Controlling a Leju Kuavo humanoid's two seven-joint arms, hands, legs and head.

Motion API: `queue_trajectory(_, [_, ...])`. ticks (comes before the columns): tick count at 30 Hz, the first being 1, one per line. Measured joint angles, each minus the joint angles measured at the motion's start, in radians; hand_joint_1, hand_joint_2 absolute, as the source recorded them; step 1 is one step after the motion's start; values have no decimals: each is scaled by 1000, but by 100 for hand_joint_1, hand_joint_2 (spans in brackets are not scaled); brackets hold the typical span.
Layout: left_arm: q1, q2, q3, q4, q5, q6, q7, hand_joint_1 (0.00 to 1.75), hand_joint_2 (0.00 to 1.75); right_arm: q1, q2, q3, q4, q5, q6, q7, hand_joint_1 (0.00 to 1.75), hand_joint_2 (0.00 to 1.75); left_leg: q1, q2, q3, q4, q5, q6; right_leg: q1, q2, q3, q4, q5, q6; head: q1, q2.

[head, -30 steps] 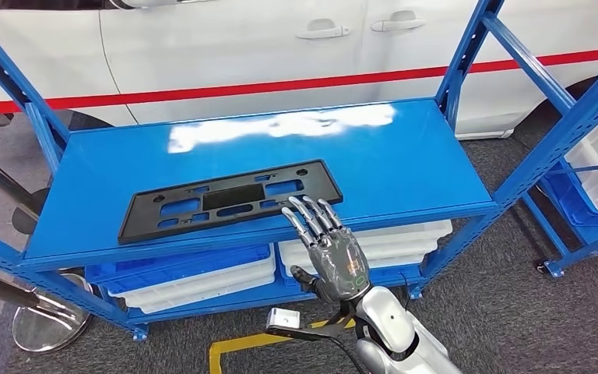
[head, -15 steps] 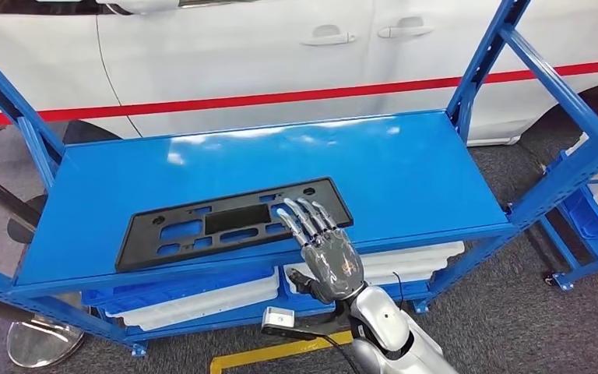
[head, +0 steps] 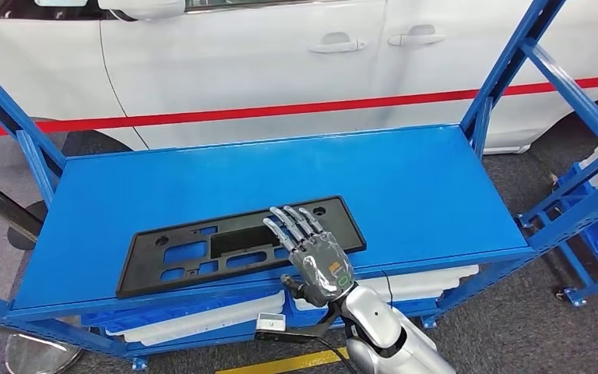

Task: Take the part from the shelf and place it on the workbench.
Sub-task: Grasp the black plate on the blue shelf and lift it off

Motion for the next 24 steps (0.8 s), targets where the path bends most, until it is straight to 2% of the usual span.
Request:
queue_trajectory(2, [-3,0,0,0,-8,0,-1,0,0,-3,2,10,8,0,7,0,0,175,1,3,5,14,-13,-10,-6,0,17,-13,4,-6,1,0])
queue_trajectory(3, [-4,0,0,0,-10,1,-1,0,0,-6,4,14,12,0,8,0,0,175,2,4,-5,40,-31,-15,-10,0,26,-18,4,-10,1,0])
queue_trajectory(4, [-6,0,0,0,-10,1,-1,0,0,-9,5,18,14,0,9,0,0,175,5,5,-29,84,-56,-20,-12,-1,33,-21,2,-13,1,0])
queue_trajectory(6, [-7,0,-1,0,-10,1,-2,0,0,-13,5,24,21,0,11,0,0,175,11,5,-100,202,-106,-33,-13,-1,39,-21,-5,-17,1,0])
queue_trajectory(7, [-7,1,-1,0,-10,0,-2,0,0,-13,5,27,24,-1,13,0,0,175,13,6,-132,241,-113,-38,-14,-1,41,-19,-9,-16,1,0])
queue_trajectory(8, [-6,2,0,0,-10,-1,-2,0,0,-13,5,30,28,-1,16,0,0,175,15,6,-150,251,-101,-42,-15,0,45,-17,-14,-14,1,0])
queue_trajectory(9, [-5,4,0,0,-11,-3,-1,0,0,-14,5,34,32,-2,21,0,0,175,17,6,-149,222,-67,-44,-16,1,50,-14,-21,-12,0,0])
queue_trajectory(11, [-6,7,0,0,-14,-10,-1,0,0,-16,5,42,41,-5,32,1,0,175,20,7,-115,102,21,-44,-18,2,65,-10,-33,-4,1,0])
queue_trajectory(12, [-8,8,0,0,-18,-14,0,0,0,-19,5,47,48,-6,39,2,0,175,18,8,-100,50,42,-41,-18,2,69,-9,-37,1,1,0])
queue_trajectory(13, [-10,9,1,0,-21,-16,2,0,0,-23,6,52,55,-7,45,3,0,175,16,8,-92,23,53,-35,-17,1,70,-7,-40,6,1,0])
queue_trajectory(15, [-11,9,2,0,-28,-19,6,0,0,-30,7,60,70,-12,57,5,0,175,10,7,-91,13,54,-20,-16,1,70,-8,-42,17,1,0])
queue_trajectory(16, [-11,9,2,0,-31,-20,8,0,0,-33,8,63,78,-16,61,6,0,175,13,7,-89,10,65,-11,-16,1,71,-9,-45,23,1,0])
queue_trajectory(18, [-13,8,2,0,-37,-21,10,0,0,-43,11,67,97,-23,67,8,0,175,17,9,-84,1,72,3,-16,0,60,20,-69,33,1,0])
queue_trajectory(19, [-15,8,2,0,-40,-21,11,0,0,-48,12,70,107,-26,68,10,0,175,19,9,-82,-3,74,9,-17,0,41,64,-96,36,1,0])
queue_trajectory(21, [-17,8,2,0,-49,-21,11,0,0,-55,13,73,130,-32,69,19,0,175,19,9,-82,-4,73,14,-19,0,-24,195,-157,41,1,0])
queue_trajectory(22, [-17,8,2,0,-53,-20,11,0,0,-56,13,74,143,-35,69,25,0,175,18,9,-82,-3,73,15,-20,0,-53,249,-173,43,1,0])
queue_trajectory(23, [-17,7,2,0,-57,-19,11,0,0,-57,14,75,155,-37,70,31,0,175,18,8,-81,-3,72,15,-21,0,-68,273,-169,43,1,0])
queue_trajectory(24, [-16,7,2,0,-61,-19,10,0,0,-61,15,75,165,-38,71,37,0,175,18,8,-79,-3,70,15,-21,0,-63,256,-146,43,1,0])
